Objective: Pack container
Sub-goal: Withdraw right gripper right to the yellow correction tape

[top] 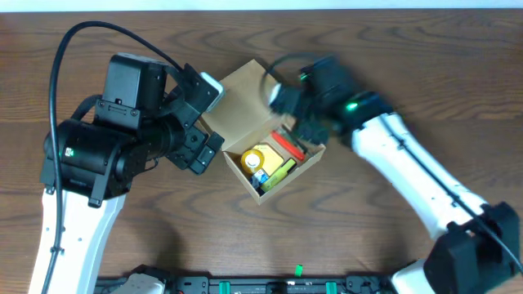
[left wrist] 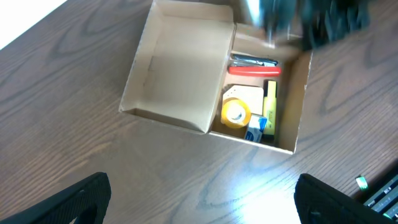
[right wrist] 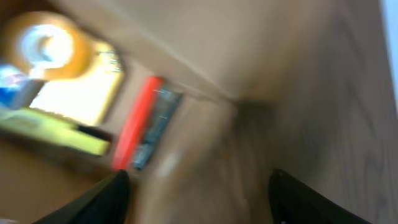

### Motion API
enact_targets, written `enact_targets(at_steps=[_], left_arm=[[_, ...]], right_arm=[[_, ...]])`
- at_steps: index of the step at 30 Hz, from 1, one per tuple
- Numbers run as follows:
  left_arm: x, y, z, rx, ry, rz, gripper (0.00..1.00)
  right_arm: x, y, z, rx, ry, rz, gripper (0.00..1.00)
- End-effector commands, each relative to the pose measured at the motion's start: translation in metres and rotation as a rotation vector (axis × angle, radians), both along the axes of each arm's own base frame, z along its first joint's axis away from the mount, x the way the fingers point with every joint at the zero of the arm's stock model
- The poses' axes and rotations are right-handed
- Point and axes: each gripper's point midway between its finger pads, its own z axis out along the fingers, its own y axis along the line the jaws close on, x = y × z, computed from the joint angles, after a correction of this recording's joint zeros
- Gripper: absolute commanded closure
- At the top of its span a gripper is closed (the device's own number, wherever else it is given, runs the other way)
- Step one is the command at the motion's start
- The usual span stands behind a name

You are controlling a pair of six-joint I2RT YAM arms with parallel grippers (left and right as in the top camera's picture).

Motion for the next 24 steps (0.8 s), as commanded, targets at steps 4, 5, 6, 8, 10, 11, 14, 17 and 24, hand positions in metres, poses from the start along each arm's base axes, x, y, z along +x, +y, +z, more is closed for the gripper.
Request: enact_targets(at_steps=[4, 5, 6, 8, 10, 11, 14, 17, 24], left_arm=[[0.001, 0.001, 0.005, 0.004, -0.016, -0.001, 0.05], [0.001, 0.001, 0.005, 0.004, -0.016, -0.001, 0.05], [0.001, 0.001, 0.005, 0.004, -0.016, -0.001, 0.05], [0.001, 0.001, 0.005, 0.004, -0.016, -0.001, 0.05], [0.001, 0.001, 0.005, 0.004, -0.016, -0.001, 0.05], [0.001, 0.001, 0.005, 0.004, -0.016, -0.001, 0.05], [0.001, 0.001, 0.005, 0.004, -0.016, -0.001, 0.05], [0.001, 0.001, 0.005, 0.004, -0.016, -0.001, 0.05], [0.001, 0.001, 0.005, 0.004, -0.016, -0.001, 0.05]], right_arm=[[0.034, -0.062, 0.022, 0.156, -0.022, -0.309, 0.25], [0.039, -0.076, 0.023, 0.167, -0.027, -0.357, 0.25], [0.042, -0.085, 0.024, 0.17, -0.03, -0.384, 0.23], [0.048, -0.109, 0.022, 0.167, -0.032, -0.44, 0.21], [0.052, -0.132, 0.018, 0.16, -0.027, -0.492, 0.2], [0.053, -0.142, 0.014, 0.148, -0.019, -0.506, 0.2], [0.054, -0.17, -0.006, 0.107, 0.021, -0.532, 0.2], [0.055, -0.192, -0.032, 0.089, 0.081, -0.585, 0.2], [0.05, -0.222, -0.086, 0.06, 0.212, -0.661, 0.2]])
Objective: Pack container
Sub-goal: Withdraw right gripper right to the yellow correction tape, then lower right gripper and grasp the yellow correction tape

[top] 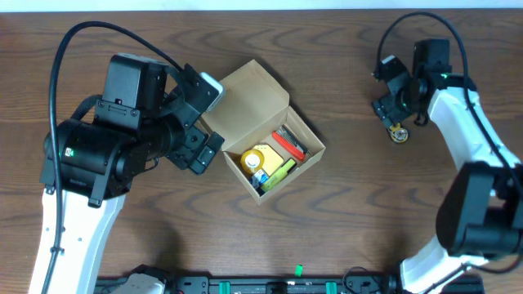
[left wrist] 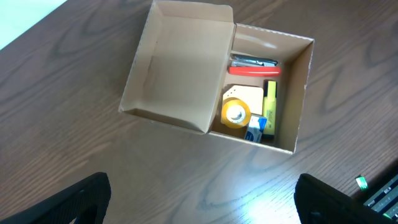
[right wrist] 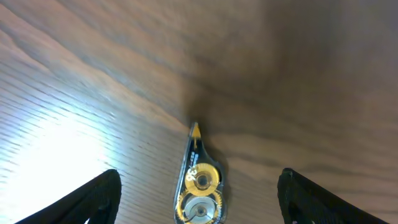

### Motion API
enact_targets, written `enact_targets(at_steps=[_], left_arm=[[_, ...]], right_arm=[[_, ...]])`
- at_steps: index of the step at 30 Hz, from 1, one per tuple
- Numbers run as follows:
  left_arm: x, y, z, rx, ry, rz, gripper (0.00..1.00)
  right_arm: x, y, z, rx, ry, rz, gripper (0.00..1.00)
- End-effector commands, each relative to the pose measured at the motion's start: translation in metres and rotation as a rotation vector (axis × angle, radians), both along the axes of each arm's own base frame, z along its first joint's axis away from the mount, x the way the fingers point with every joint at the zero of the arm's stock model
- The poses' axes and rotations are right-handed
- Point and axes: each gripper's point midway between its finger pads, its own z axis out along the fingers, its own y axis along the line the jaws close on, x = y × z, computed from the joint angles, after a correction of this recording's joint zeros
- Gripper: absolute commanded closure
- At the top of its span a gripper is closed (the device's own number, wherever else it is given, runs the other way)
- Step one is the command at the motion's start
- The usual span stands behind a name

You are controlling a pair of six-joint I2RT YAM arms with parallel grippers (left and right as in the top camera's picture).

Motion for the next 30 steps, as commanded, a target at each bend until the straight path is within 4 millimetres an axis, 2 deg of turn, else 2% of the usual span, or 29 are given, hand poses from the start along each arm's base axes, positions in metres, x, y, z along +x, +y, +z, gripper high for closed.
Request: enact_targets(at_steps=[1, 10, 30], left_arm=[[0.001, 0.001, 0.005, 0.004, -0.016, -0.001, 0.05], [0.001, 0.001, 0.005, 0.004, -0.016, -0.001, 0.05], [0.001, 0.001, 0.005, 0.004, -0.016, -0.001, 0.05]], right_arm=[[-0.003, -0.009, -0.016, 0.011, 0.04, -0.012, 0.19], [-0.013, -0.021, -0.059, 0.022, 0.149, -0.048, 0.21], [-0.033, -0.027, -0.072, 0.015, 0.234, -0.09, 0.27]])
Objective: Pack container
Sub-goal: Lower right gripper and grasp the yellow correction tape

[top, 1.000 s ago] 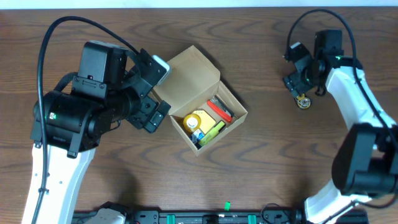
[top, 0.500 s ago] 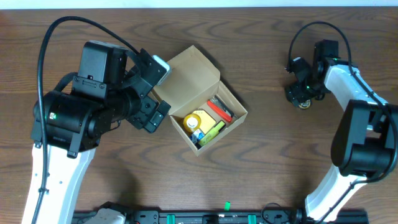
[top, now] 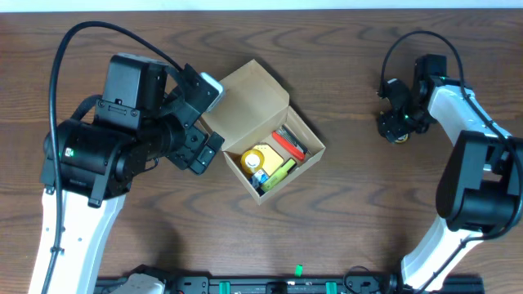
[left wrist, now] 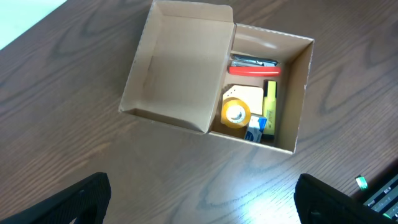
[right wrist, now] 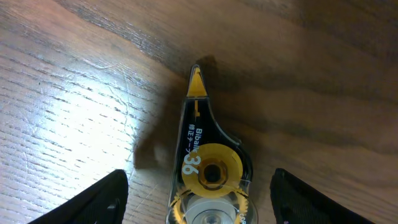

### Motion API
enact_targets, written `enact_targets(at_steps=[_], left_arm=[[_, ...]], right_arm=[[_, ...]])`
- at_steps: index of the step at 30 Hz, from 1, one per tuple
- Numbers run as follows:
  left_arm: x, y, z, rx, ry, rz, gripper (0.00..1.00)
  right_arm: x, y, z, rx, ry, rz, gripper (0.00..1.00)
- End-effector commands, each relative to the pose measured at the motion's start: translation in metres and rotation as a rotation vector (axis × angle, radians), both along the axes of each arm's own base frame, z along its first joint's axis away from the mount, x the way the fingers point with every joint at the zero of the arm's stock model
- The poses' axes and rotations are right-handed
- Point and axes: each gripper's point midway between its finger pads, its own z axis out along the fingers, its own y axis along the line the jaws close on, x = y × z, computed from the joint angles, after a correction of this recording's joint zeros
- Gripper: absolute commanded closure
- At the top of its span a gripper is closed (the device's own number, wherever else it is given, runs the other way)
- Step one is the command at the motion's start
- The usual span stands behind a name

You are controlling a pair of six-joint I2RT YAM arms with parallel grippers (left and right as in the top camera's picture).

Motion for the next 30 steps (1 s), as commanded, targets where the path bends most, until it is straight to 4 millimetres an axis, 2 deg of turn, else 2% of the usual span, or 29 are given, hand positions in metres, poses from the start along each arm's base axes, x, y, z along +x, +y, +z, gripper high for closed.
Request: enact_targets(at_steps=[1, 23, 30], left_arm=[[0.001, 0.001, 0.005, 0.004, -0.016, -0.001, 0.05], [0.001, 0.001, 0.005, 0.004, -0.016, 0.0, 0.05], [0.001, 0.001, 0.005, 0.004, -0.016, 0.0, 0.05]], right_arm=[[-0.008, -0.006, -0.01, -0.018, 0.036, -0.023, 0.27], [0.0, -0.011, -0.011, -0.049, -0.004, -0.016, 0.3], [0.001, -0.011, -0.011, -0.048, -0.007, -0.016, 0.34]])
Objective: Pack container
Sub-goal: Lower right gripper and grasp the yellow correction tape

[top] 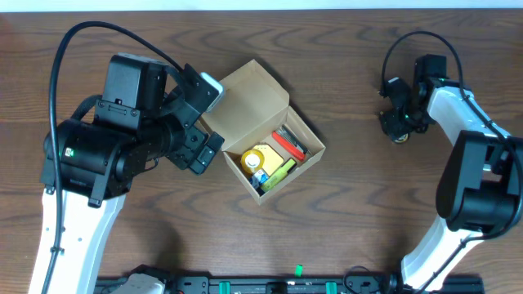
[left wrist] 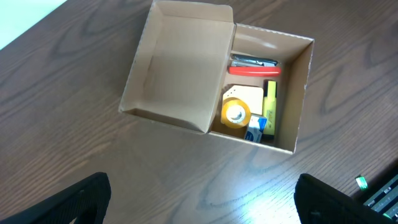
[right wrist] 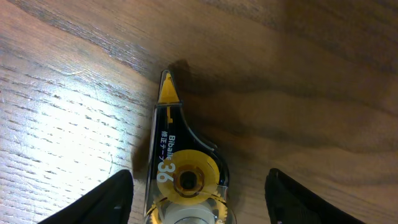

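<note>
An open cardboard box (top: 296, 175) sits mid-table with its lid (left wrist: 180, 68) folded out flat. Inside lie a yellow tape roll (left wrist: 236, 113), a red-handled tool (left wrist: 254, 70), a yellow highlighter (left wrist: 271, 106) and a small blue item. A black and yellow correction tape dispenser (right wrist: 183, 174) lies on the wood at the far right. My right gripper (right wrist: 200, 200) is open and low over the dispenser, one finger on each side of it. My left gripper (left wrist: 202, 208) hangs open above the table in front of the box, holding nothing.
The right arm (top: 458, 122) runs down the right side of the table and the bulky left arm (top: 122, 139) stands just left of the box. A pale strip of table edge (left wrist: 25, 18) shows at the far left.
My right gripper has shifted slightly, so the dispenser sits a little further left between its open fingers. The box and my left arm have not moved.
My right gripper was first at the box's right side, blurred in motion. Then it was far to the right, above the correction tape dispenser. After that it was lower, with the dispenser between its open fingers, where it remains. My left gripper stayed open over the box throughout.
</note>
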### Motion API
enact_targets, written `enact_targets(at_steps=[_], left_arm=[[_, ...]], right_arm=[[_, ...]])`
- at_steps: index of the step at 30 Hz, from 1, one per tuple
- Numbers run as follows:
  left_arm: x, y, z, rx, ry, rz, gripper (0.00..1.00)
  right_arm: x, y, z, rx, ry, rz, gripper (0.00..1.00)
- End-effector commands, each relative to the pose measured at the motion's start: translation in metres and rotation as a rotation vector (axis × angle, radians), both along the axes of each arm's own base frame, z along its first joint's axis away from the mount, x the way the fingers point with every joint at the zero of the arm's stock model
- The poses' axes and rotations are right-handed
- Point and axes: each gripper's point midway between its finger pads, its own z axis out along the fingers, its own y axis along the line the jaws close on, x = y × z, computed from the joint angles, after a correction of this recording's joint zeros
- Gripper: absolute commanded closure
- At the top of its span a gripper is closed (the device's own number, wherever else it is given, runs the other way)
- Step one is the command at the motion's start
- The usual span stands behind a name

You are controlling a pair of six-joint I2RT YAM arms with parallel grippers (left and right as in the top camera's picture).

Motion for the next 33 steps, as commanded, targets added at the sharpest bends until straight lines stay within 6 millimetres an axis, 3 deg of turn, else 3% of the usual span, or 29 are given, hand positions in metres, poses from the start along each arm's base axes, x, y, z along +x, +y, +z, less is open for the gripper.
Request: enact_targets(at_steps=[1, 10, 19, 27, 33], left_arm=[[0.001, 0.001, 0.005, 0.004, -0.016, 0.0, 0.05], [0.001, 0.001, 0.005, 0.004, -0.016, 0.0, 0.05], [0.001, 0.001, 0.005, 0.004, -0.016, 0.0, 0.05], [0.001, 0.001, 0.005, 0.004, -0.016, 0.0, 0.05], [0.001, 0.001, 0.005, 0.004, -0.016, 0.0, 0.05]], right_arm=[[-0.006, -0.002, -0.009, 0.002, 0.025, -0.009, 0.35], [-0.006, 0.0, -0.009, 0.015, 0.024, 0.002, 0.35], [-0.02, 0.004, -0.025, 0.024, 0.049, 0.039, 0.37], [-0.019, 0.004, -0.026, 0.031, 0.041, -0.008, 0.63], [-0.007, 0.007, -0.017, 0.049, 0.002, -0.118, 0.8]])
